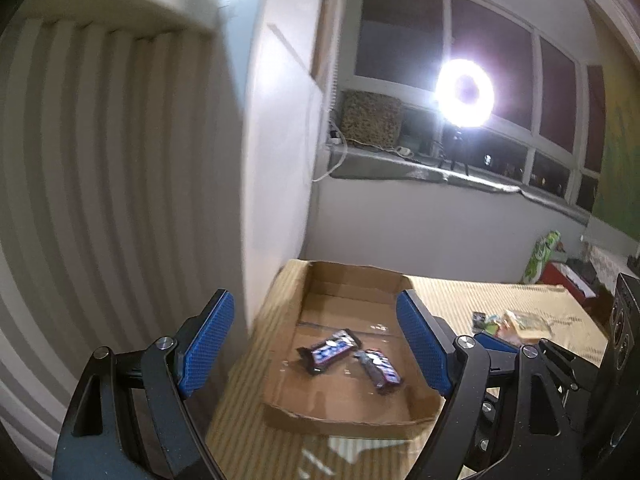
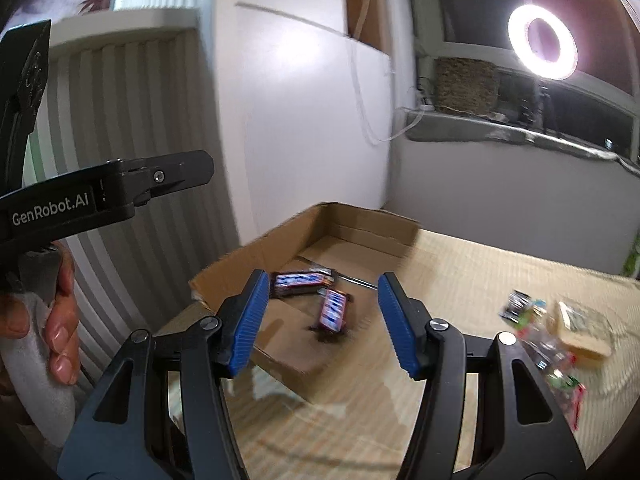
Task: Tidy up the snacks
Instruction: 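Withdraw both tools from the box back toward the snacks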
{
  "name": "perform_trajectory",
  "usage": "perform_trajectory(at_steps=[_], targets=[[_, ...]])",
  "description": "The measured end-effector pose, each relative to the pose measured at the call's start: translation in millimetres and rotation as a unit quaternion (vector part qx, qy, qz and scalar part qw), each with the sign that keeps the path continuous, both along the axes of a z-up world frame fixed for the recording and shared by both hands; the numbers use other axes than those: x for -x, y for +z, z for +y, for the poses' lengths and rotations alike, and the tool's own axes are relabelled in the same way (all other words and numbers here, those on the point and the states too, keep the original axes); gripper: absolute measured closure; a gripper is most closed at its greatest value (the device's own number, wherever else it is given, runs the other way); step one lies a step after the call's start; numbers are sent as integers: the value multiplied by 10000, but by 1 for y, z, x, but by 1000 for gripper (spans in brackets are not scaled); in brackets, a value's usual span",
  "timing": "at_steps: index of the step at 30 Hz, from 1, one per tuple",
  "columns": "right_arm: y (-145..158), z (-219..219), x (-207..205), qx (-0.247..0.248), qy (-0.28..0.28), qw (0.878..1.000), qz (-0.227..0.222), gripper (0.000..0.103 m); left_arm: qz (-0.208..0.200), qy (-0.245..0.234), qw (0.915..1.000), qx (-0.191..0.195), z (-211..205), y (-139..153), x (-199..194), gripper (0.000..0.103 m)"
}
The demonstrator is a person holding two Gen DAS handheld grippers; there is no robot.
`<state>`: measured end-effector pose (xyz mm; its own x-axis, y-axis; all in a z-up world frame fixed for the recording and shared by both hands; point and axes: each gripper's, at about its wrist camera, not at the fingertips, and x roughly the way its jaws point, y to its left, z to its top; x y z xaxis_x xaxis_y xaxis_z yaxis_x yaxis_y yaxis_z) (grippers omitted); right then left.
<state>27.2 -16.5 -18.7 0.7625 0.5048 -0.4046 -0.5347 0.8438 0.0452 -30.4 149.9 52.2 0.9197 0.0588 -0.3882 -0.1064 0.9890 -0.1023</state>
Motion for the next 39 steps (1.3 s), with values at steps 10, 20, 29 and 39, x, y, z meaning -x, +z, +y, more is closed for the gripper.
perform_trajectory(at_steps=[10, 20, 29, 39], targets=[[-11, -138, 20, -244, -1341, 9907, 14, 37, 107, -1013, 9935, -518, -117, 1, -15, 20], [-16, -223, 54, -69, -2378, 9713, 33, 21, 94, -1825, 9807, -692, -186, 3, -8, 20], [-10, -226, 70, -55, -2586, 9660, -7, 7, -27, -1787, 9814, -705, -181, 10, 7, 20], [-36, -219, 50, 95, -2491, 9675, 429, 6, 165, -1862, 9803, -643, -191, -3, -2, 20]])
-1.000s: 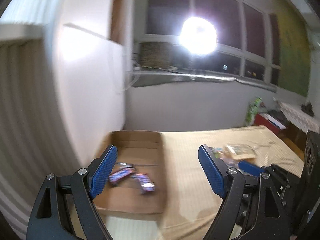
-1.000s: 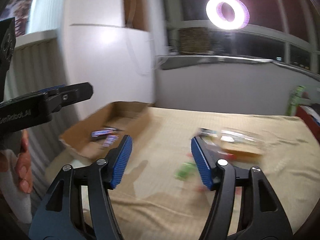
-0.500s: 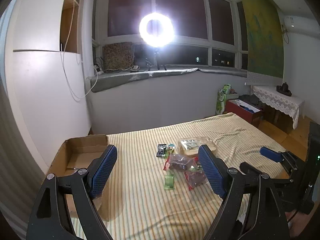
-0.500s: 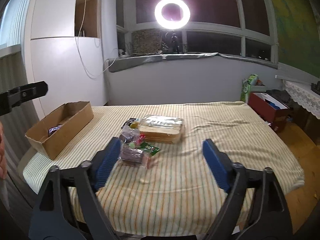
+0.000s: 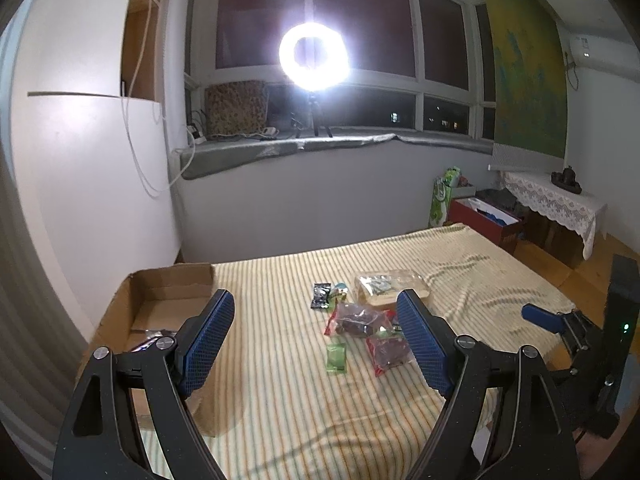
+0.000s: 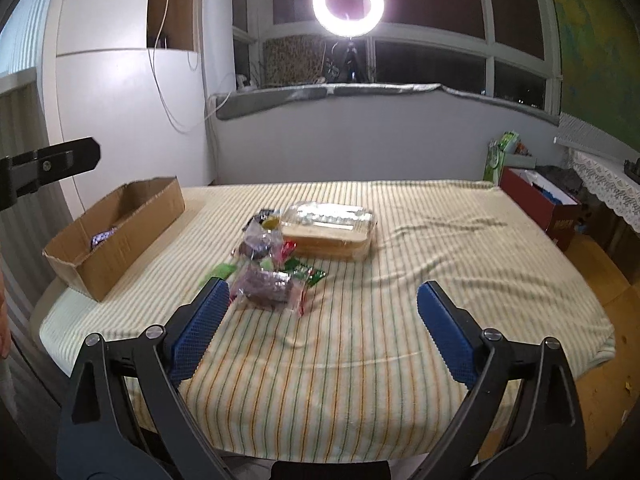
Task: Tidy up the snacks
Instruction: 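Withdraw both tools from the box back toward the snacks, then grasp the dried-fruit bag with the left tool while the right tool grasps another bag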
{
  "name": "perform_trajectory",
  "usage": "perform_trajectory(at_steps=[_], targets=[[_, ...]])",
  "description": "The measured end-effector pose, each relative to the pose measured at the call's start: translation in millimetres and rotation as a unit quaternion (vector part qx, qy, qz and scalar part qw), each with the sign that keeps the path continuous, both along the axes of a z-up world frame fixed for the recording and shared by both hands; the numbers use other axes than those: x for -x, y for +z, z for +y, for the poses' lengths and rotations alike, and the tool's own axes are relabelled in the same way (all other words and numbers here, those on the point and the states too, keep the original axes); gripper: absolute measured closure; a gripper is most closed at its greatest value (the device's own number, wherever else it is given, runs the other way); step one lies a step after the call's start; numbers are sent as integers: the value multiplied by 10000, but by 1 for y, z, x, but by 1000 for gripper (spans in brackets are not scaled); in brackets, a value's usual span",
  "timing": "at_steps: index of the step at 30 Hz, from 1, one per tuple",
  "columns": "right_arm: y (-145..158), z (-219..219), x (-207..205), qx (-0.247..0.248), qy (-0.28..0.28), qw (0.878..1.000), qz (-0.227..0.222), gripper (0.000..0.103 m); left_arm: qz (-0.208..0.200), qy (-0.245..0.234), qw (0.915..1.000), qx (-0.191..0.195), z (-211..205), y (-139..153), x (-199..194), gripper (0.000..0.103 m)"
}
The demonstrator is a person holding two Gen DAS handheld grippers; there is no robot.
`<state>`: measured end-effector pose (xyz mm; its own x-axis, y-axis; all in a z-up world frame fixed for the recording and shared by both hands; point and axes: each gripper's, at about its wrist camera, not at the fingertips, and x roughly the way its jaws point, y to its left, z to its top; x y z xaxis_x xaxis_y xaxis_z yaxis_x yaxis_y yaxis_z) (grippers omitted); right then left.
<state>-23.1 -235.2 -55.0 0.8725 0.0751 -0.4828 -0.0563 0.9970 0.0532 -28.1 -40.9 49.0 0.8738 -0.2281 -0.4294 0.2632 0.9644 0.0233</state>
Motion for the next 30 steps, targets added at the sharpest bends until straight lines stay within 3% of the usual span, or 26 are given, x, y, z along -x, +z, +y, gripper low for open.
perform_trajectory(at_steps=[5, 14, 21, 25, 30], targets=[[-23, -1, -16, -22, 30, 9996, 282, 6, 276, -79, 9996, -62, -11, -22, -22, 20], [-56, 8, -40, -36, 207, 9973, 708, 6, 1137, -118, 9934, 38, -14, -87, -60, 20], [-54, 23, -66, -96, 444, 9964, 723, 6, 1378, -367, 9896, 182, -23, -83, -97, 20], [-57, 32, -79, -104, 513, 9952, 833, 6, 1733, -644, 9826, 192, -39, -87, -128, 20], [-63, 41, -94, -35, 533, 9934, 1013, 6, 2276, -800, 9704, -72, -60, -112, -159, 20]])
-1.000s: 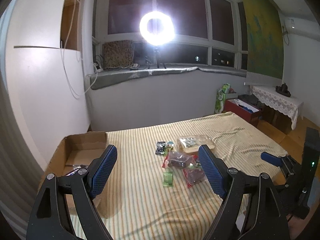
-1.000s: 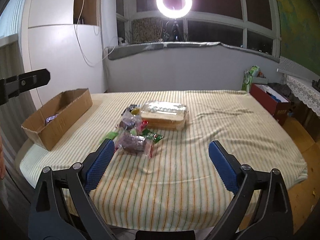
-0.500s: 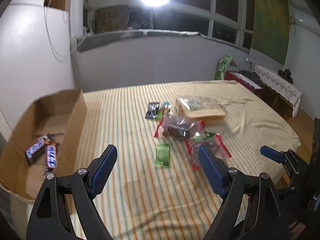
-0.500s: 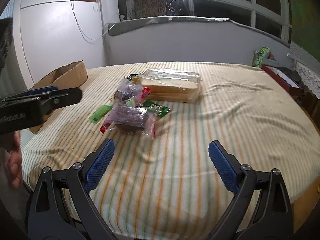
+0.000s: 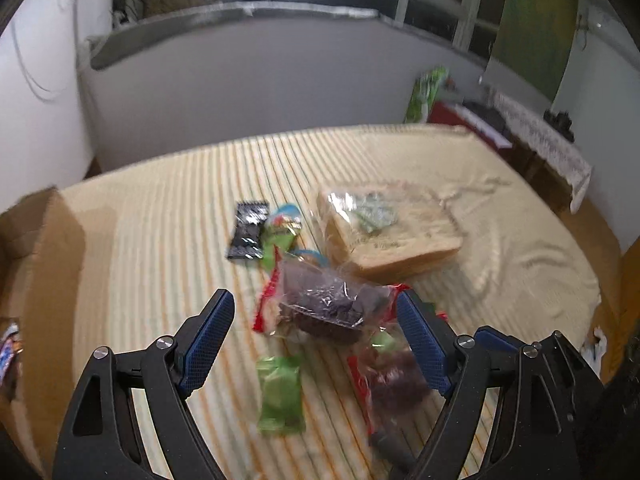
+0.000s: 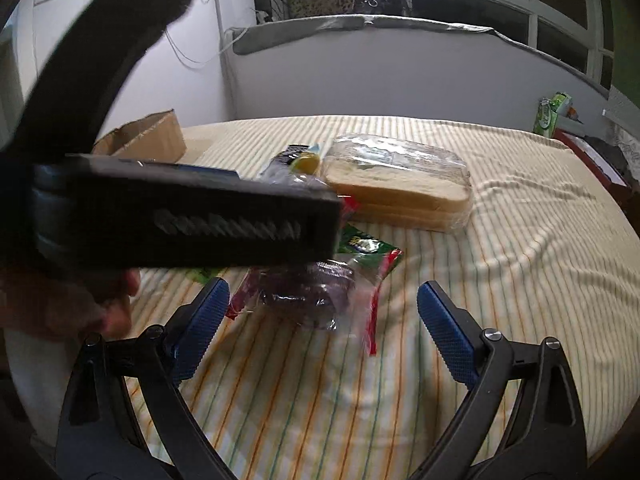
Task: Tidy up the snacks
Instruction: 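Grasp the dried-fruit bag with the left tool while the right tool grasps another bag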
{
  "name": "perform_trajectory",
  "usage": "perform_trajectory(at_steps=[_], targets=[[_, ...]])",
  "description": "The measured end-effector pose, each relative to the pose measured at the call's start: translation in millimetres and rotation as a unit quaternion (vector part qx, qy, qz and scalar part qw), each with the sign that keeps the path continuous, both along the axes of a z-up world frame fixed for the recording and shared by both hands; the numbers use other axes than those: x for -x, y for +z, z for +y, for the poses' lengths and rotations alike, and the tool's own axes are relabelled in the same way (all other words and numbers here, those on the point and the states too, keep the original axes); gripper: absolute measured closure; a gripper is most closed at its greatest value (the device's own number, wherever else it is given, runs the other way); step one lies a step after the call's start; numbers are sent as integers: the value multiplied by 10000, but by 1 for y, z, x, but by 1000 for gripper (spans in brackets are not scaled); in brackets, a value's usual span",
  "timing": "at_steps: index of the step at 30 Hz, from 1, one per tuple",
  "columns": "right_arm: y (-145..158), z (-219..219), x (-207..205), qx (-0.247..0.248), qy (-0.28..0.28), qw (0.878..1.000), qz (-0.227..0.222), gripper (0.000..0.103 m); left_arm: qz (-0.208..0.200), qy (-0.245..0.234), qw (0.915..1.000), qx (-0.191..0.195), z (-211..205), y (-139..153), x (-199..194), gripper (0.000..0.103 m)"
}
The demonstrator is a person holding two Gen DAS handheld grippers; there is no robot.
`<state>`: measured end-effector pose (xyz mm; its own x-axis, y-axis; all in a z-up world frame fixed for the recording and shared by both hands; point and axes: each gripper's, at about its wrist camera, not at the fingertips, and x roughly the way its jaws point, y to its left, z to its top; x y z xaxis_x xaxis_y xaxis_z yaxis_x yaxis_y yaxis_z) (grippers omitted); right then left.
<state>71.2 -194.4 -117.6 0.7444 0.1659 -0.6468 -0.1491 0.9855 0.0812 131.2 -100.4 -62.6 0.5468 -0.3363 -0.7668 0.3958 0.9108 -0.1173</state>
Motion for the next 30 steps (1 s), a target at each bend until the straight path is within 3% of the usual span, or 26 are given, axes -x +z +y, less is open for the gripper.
perform_trajectory(at_steps=[4, 7, 10, 13, 20, 30], targets=[[-6, 1, -8, -134, 186, 9997, 93, 26, 203, 19, 9998, -56, -2, -14, -10, 22], [-7, 6, -7, -68, 284, 9996, 13, 41, 311, -56, 9993, 201, 2, -21, -13, 33], [-7, 8, -4, -41, 333, 9994, -55, 44, 203, -124, 9994, 236, 1, -19, -8, 47], [-8, 8, -4, -53, 378, 9992, -87, 49, 169, -153, 9992, 318, 3, -18, -7, 51], [-7, 6, 10, -79, 354, 9992, -165, 57, 17, -55, 9987, 503, 14, -9, -2, 53], [4, -2, 39, 13, 317, 9991, -282, 58, -378, -23, 9982, 475, 14, 7, 30, 59]])
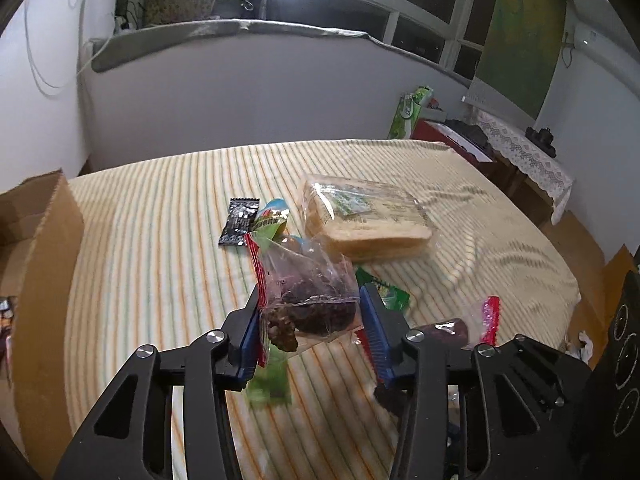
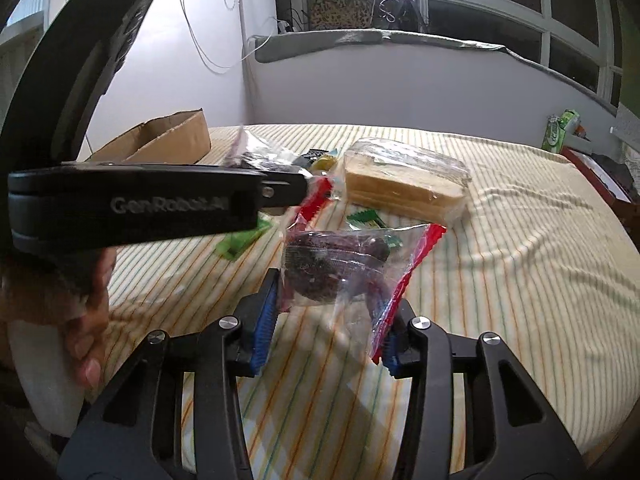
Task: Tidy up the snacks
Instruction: 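Grasp the dried-fruit bag with the left tool while the right tool grasps another bag, then carry both bags to the cardboard box and open both tools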
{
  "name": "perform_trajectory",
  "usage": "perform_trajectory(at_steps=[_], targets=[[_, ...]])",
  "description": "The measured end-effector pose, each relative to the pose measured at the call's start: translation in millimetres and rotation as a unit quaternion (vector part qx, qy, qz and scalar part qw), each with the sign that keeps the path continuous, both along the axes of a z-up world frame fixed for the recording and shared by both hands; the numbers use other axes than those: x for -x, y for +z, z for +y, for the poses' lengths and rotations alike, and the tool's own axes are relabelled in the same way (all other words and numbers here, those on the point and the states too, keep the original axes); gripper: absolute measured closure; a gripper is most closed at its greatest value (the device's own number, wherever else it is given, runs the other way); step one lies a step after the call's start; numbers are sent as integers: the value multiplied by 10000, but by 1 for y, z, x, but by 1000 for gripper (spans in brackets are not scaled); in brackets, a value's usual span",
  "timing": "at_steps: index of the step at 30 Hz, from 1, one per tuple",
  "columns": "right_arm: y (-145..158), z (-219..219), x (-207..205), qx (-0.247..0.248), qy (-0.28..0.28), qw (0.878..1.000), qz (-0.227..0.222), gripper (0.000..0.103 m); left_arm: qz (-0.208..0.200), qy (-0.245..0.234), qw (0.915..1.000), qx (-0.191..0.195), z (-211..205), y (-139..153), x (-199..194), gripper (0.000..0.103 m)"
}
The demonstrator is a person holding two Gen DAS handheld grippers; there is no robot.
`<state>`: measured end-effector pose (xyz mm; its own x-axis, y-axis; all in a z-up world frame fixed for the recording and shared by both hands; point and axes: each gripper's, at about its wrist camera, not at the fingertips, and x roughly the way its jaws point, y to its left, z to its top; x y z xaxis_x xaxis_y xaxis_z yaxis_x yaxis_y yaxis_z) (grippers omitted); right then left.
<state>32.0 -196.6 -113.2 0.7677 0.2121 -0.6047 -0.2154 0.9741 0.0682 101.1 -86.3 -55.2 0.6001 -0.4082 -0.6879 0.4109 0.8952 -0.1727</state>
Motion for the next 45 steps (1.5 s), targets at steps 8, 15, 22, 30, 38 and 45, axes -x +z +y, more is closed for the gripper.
perform_trajectory(at_steps=[8, 15, 22, 30, 38, 45], targets=[[-3, -22, 16, -15, -288, 9996, 11, 58, 18, 230, 9996, 159, 15, -5, 18, 59], [3, -27, 17, -135, -319, 9993, -102, 58, -89, 363, 9991, 187, 19, 2, 29, 59], [70, -16, 38, 85, -343, 9957, -852, 58, -709, 426, 9961, 318, 31, 53, 55, 59], [145, 4, 94, 283, -432, 9845, -1674, 58, -1738, 567, 9821, 446, 62, 127, 117, 59], [158, 35, 117, 438, -295, 9822, -1802, 58, -2223, 764, 9707, 493, 93, 156, 167, 59], [148, 51, 104, 543, -151, 9853, -1610, 58, -2192, 900, 9700, 550, 106, 148, 164, 59]])
